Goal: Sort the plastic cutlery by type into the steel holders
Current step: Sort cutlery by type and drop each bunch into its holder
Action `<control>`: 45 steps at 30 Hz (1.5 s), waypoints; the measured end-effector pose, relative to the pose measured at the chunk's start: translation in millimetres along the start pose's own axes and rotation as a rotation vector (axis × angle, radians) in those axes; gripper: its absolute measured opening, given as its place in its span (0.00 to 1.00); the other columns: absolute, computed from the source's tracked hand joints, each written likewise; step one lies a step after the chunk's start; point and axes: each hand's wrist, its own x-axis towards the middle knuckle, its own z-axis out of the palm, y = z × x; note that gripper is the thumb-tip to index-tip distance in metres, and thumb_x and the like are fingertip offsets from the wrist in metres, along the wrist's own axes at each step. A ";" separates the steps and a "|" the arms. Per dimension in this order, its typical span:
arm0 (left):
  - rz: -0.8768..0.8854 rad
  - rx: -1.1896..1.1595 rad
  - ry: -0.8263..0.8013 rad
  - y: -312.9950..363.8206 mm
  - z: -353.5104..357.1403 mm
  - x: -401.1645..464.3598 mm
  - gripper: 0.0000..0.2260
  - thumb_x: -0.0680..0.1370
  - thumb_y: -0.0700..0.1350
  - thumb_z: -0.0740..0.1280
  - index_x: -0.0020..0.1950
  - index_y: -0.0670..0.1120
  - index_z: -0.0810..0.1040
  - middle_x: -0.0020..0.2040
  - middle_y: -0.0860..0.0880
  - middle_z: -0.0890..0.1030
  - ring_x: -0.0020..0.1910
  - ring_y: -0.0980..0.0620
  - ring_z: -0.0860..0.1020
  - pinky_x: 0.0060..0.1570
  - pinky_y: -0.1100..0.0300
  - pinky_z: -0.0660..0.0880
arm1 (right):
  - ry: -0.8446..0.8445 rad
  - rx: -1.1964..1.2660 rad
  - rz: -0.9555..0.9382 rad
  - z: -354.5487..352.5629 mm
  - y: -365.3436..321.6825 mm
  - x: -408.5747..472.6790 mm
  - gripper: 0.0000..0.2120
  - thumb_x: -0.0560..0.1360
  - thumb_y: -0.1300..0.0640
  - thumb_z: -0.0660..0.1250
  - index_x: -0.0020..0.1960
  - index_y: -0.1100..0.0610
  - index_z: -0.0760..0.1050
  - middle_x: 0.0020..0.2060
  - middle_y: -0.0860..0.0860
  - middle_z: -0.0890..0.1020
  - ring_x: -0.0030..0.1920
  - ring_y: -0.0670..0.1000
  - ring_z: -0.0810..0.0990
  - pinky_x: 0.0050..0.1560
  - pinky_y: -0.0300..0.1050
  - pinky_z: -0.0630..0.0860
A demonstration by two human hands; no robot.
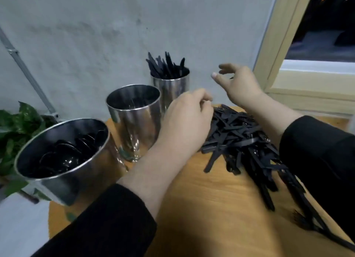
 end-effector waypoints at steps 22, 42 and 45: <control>0.143 0.149 -0.395 38.8 133.7 -185.9 0.16 0.84 0.55 0.61 0.69 0.52 0.77 0.55 0.61 0.71 0.55 0.64 0.66 0.56 0.67 0.63 | -0.148 -0.320 -0.020 -148.9 174.7 -323.0 0.07 0.75 0.49 0.72 0.48 0.51 0.82 0.44 0.45 0.79 0.47 0.48 0.78 0.53 0.49 0.76; -0.445 -0.865 -0.243 88.6 163.4 -139.9 0.16 0.85 0.52 0.62 0.47 0.46 0.84 0.44 0.48 0.87 0.49 0.45 0.85 0.59 0.43 0.80 | -0.129 0.179 0.135 -146.8 117.5 -263.5 0.07 0.75 0.52 0.73 0.39 0.50 0.81 0.30 0.49 0.80 0.30 0.43 0.72 0.33 0.38 0.68; -0.405 -0.909 -0.082 78.2 161.3 -108.9 0.14 0.87 0.47 0.58 0.48 0.43 0.79 0.38 0.48 0.85 0.39 0.47 0.84 0.47 0.51 0.81 | 0.002 0.001 0.122 -145.5 146.1 -232.1 0.06 0.76 0.51 0.71 0.40 0.48 0.80 0.36 0.45 0.82 0.36 0.41 0.76 0.38 0.37 0.70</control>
